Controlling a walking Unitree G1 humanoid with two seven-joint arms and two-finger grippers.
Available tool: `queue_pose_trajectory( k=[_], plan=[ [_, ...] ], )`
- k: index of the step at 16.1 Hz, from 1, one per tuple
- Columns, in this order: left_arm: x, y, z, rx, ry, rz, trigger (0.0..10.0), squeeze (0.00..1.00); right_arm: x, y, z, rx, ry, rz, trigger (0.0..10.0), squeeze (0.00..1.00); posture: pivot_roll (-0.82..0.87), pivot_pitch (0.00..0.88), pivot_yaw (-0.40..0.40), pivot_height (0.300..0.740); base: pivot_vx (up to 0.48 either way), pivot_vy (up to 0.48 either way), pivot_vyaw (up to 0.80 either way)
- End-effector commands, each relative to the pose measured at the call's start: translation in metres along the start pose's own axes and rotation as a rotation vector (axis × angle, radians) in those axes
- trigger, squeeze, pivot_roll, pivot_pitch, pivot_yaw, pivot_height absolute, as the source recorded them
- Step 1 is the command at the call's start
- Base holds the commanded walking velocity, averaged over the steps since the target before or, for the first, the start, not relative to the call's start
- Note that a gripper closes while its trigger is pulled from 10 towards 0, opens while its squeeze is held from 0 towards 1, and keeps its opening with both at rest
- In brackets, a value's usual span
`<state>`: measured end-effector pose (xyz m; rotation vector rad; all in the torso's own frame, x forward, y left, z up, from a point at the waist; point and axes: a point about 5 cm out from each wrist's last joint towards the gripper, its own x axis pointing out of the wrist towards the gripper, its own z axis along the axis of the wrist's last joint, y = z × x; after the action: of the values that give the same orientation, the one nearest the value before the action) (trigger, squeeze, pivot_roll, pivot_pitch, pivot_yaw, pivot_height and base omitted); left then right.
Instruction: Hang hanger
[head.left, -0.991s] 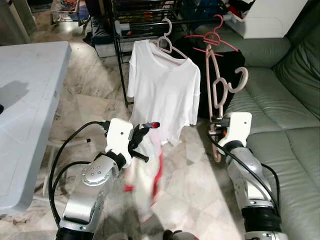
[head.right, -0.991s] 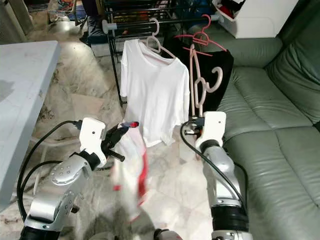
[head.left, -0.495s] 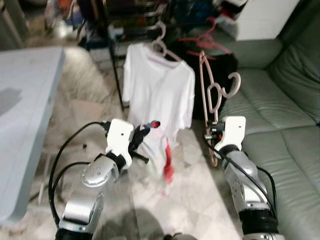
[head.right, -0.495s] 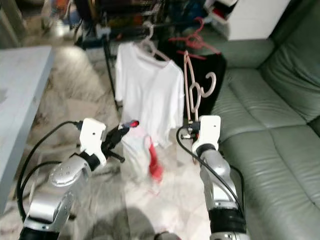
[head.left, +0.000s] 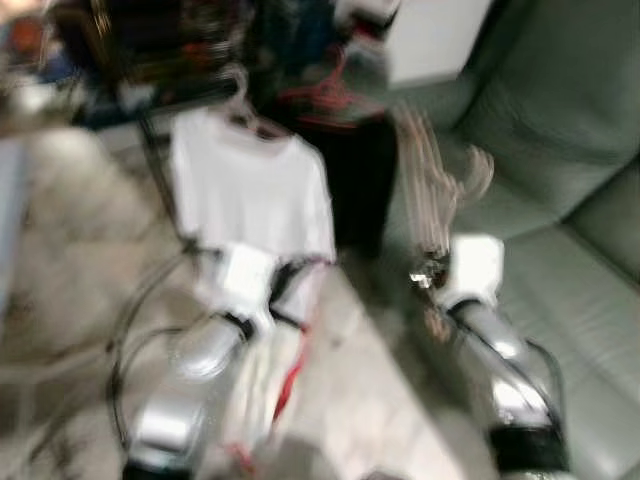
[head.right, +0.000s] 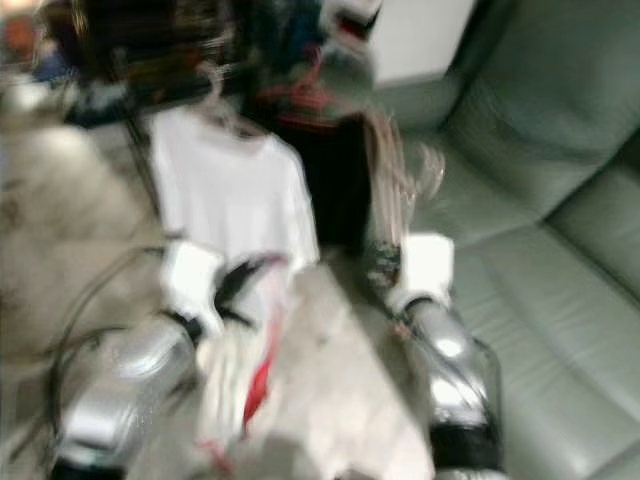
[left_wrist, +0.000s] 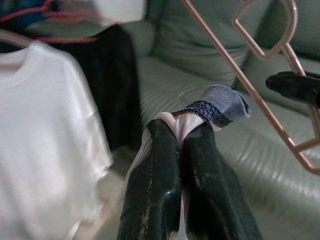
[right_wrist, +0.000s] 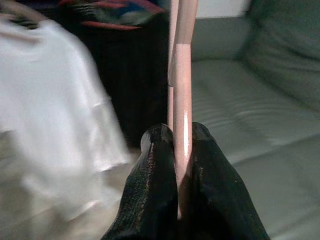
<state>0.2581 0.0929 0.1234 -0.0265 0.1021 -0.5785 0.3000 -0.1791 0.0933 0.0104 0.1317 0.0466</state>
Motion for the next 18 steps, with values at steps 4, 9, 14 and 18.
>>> queue_pose_trajectory(
  k=[4,9,14,18],
  plan=[
    [-0.005,0.008,0.003,0.036,-0.001,0.020,10.0,0.00,0.002,0.015,0.007,0.016,-0.039,0.051,10.0,0.00,-0.01,0.052,0.000,0.740,0.000,0.000,-0.75],
    [-0.003,0.034,0.021,0.306,-0.016,-0.021,10.0,0.00,0.001,0.010,0.012,-0.032,-0.054,0.070,10.0,0.00,-0.01,0.043,0.001,0.740,0.000,0.000,0.00],
    [0.011,0.072,0.046,0.644,0.008,-0.034,10.0,0.00,0.000,0.003,0.008,-0.069,-0.018,0.089,10.0,0.00,-0.02,0.034,0.016,0.740,0.000,0.000,0.00],
    [0.035,0.102,0.076,0.998,0.001,-0.042,10.0,0.00,-0.001,0.007,0.017,-0.054,-0.032,0.238,10.0,0.00,-0.02,0.038,0.029,0.740,0.000,0.000,0.00]
  ],
)
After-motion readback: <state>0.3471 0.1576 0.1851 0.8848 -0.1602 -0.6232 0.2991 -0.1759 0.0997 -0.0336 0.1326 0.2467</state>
